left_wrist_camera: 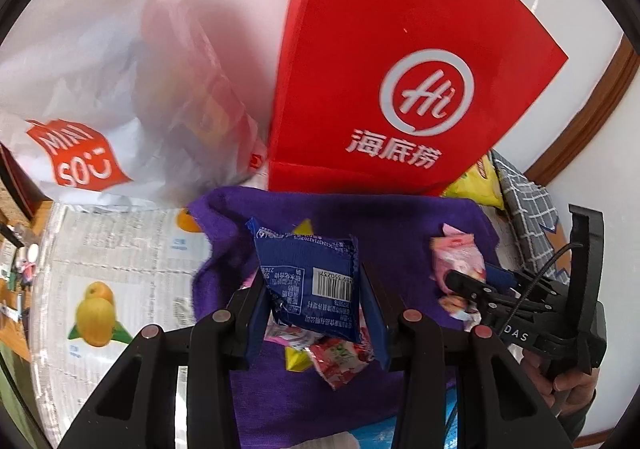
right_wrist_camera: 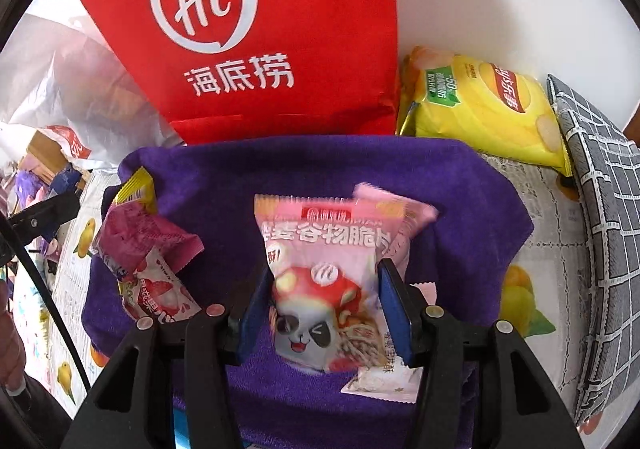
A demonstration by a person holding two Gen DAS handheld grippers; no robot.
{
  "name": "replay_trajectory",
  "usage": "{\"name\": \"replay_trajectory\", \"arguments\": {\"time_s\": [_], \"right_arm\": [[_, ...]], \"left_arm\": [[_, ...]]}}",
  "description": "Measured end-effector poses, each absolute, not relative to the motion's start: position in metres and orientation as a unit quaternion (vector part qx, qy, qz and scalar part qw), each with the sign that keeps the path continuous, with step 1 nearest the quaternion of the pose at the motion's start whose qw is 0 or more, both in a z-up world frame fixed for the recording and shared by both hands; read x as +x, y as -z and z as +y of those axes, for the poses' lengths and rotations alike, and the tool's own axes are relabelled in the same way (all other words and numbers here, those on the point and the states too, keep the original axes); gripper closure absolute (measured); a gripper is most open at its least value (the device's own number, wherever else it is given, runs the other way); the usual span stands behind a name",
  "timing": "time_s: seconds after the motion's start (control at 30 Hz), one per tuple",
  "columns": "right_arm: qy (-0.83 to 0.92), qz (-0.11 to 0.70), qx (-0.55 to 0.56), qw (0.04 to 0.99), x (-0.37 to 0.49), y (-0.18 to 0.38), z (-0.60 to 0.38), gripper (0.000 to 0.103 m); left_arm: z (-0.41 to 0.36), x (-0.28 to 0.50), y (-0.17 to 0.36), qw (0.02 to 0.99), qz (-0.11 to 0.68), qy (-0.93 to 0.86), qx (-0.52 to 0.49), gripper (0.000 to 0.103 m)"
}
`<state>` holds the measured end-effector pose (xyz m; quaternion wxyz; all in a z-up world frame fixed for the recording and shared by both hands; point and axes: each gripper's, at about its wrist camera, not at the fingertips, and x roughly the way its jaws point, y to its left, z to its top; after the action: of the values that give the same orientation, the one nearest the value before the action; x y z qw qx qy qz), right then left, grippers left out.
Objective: Organize snacks
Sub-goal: 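Release the panda bag with the right tool while the left tool releases the blue packet onto the towel, then move both tools back to the snack pile beside the tissue pack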
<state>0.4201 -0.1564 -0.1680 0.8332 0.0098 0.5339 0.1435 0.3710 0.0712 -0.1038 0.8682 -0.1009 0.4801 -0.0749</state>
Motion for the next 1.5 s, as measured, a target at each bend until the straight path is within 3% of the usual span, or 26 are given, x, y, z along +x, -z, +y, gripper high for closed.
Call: {"name": "replay_trajectory", "arguments": {"time_s": [0.3,0.67,0.87,1.0,1.13,1.5], "right_arm": [[-0.130,0.494,0.016,0.860,0.414,0.134,-0.166,0.039],[-0.140,0.481,0.024,0.865,0.406,0.118,-0.167,0.039],[-0.135,0.478,0.028,0.868,0.404,0.114,-0.172,0.039],[-0.136,0.474,0.029,0.869,0.401,0.109,-0.172,0.039],[-0.136,0.466,0.029,0.874,0.396,0.102,-0.171,0.038],[-0.109,0.465,0.057,0.877,0.366,0.083,-0.176,0.021]], "left_arm": [[0.057,0.378,0.121,0.845,0.517,0.092,-0.100,0.062],[0.047,0.378,0.121,0.846,0.517,0.105,-0.082,0.060],[0.041,0.378,0.120,0.846,0.518,0.107,-0.067,0.054],[0.038,0.378,0.120,0.846,0.519,0.106,-0.061,0.038],[0.035,0.376,0.115,0.850,0.515,0.100,-0.053,0.032],[0.039,0.354,0.079,0.867,0.481,0.115,-0.062,0.030]]}}
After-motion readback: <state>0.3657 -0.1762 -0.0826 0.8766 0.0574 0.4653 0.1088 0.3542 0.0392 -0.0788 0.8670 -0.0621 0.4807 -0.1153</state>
